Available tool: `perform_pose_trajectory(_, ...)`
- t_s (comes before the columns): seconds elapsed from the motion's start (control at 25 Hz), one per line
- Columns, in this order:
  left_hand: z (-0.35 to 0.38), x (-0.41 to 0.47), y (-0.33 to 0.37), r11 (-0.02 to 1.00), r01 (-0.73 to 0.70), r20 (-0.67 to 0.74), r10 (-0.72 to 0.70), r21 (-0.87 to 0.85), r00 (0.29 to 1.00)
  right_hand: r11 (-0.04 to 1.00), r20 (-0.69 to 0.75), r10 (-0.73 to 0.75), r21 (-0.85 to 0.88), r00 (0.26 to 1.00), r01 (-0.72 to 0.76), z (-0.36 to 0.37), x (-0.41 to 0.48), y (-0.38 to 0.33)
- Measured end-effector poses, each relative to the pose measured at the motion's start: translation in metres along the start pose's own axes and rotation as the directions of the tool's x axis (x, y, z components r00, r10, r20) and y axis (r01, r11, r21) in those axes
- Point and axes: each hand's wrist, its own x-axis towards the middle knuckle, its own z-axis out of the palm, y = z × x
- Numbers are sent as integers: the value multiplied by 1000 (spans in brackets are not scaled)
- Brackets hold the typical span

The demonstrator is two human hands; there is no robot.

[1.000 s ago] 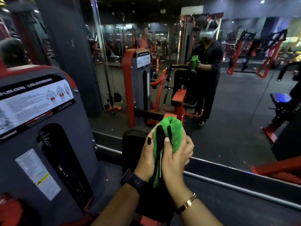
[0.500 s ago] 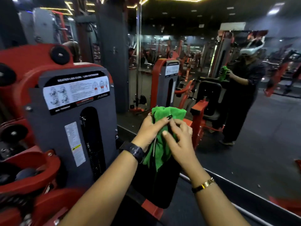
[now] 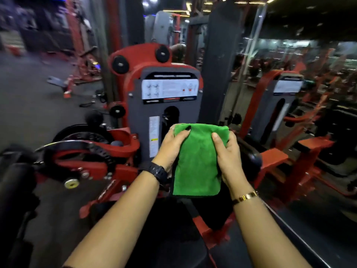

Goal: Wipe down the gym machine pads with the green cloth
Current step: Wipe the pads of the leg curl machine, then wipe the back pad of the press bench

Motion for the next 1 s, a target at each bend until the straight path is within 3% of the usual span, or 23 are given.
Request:
perform_pose_trajectory(0.12,-34,-41,23,975,-127,-228,168,183,959,997,62,-76,6,995,75,35,-24,-23)
perform_pose_trajectory(0.24,-67,-93,49,868,-201,-353,383,454,854,988,145,-133,96,980,119,76,-60,-46)
perform_pose_trajectory(0.48,-120,-226,99,813,-155,-576,518,561,632,950,381,-175,309,908,54,146,-168,-89)
perform_pose_trajectory(0.64,-150,-331,144,785,-77,-692,584,615,425,896,652,-194,422,733,-139,179,-259,-121)
perform_pose_trajectory(0.84,-165,-461,192,674,132,-682,684,727,260,881,775,-274,439,569,-175,228,-366,-170)
perform_pose_trajectory(1.0,-179,-554,222,583,366,-637,770,725,33,848,835,-379,486,398,-213,268,-451,-216)
